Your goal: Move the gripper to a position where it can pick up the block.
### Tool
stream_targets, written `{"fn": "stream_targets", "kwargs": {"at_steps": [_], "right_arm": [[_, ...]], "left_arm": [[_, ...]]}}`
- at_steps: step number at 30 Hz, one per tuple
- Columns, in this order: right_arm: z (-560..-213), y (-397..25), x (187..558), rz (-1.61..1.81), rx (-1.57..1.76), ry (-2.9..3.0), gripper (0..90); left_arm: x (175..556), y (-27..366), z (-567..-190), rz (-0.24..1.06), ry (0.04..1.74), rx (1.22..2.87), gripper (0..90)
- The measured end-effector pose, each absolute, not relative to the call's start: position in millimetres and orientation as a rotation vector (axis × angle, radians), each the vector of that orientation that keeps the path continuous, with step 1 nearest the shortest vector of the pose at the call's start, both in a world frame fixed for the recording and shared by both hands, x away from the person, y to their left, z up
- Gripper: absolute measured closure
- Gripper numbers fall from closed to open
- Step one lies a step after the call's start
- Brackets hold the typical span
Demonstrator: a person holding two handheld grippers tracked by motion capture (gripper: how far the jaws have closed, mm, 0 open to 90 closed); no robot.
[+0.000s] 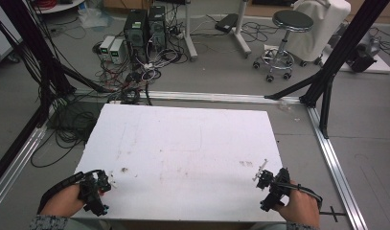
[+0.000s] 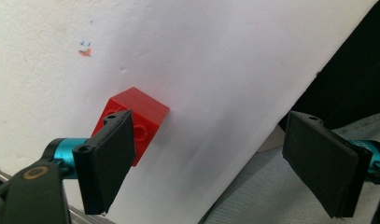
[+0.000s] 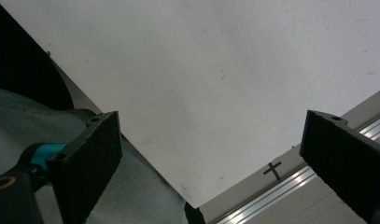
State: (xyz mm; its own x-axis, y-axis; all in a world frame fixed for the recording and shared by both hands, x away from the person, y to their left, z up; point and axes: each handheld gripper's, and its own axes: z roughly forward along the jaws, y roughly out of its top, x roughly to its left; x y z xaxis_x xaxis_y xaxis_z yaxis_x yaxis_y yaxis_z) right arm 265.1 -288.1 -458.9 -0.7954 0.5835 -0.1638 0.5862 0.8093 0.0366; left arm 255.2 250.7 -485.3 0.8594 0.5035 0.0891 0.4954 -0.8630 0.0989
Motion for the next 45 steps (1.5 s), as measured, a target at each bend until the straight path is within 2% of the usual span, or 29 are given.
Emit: {"fn": "stream_targets", "kwargs": {"at_steps": [20, 27, 34, 41, 45], "right_arm": [[-456.4, -284.7, 264.7, -0.018, 0.906, 2.828, 5.2], [-455.6, -283.5, 264.6, -0.021, 0.893, 2.835, 5.2], [-456.1, -282.2, 264.9, -0.021, 0.878, 2.835, 5.2], [-456.6, -282.6, 264.6, -0.015, 0.882, 2.84, 5.2], [-456.6, -281.3, 264.5, -0.024, 0.879, 2.845, 5.2]], "left_arm": [[267.5, 262.6, -473.2, 0.167, 0.502, 2.991, 17.6], [274.7, 271.2, -474.2, 0.166, 0.303, 2.994, 17.7], [281.7, 276.9, -473.2, 0.165, 0.218, 3.021, 17.5], [286.3, 283.3, -482.6, 0.168, 0.012, 3.045, 17.4], [289.7, 283.3, -489.8, 0.139, -0.035, 3.055, 17.4]]}}
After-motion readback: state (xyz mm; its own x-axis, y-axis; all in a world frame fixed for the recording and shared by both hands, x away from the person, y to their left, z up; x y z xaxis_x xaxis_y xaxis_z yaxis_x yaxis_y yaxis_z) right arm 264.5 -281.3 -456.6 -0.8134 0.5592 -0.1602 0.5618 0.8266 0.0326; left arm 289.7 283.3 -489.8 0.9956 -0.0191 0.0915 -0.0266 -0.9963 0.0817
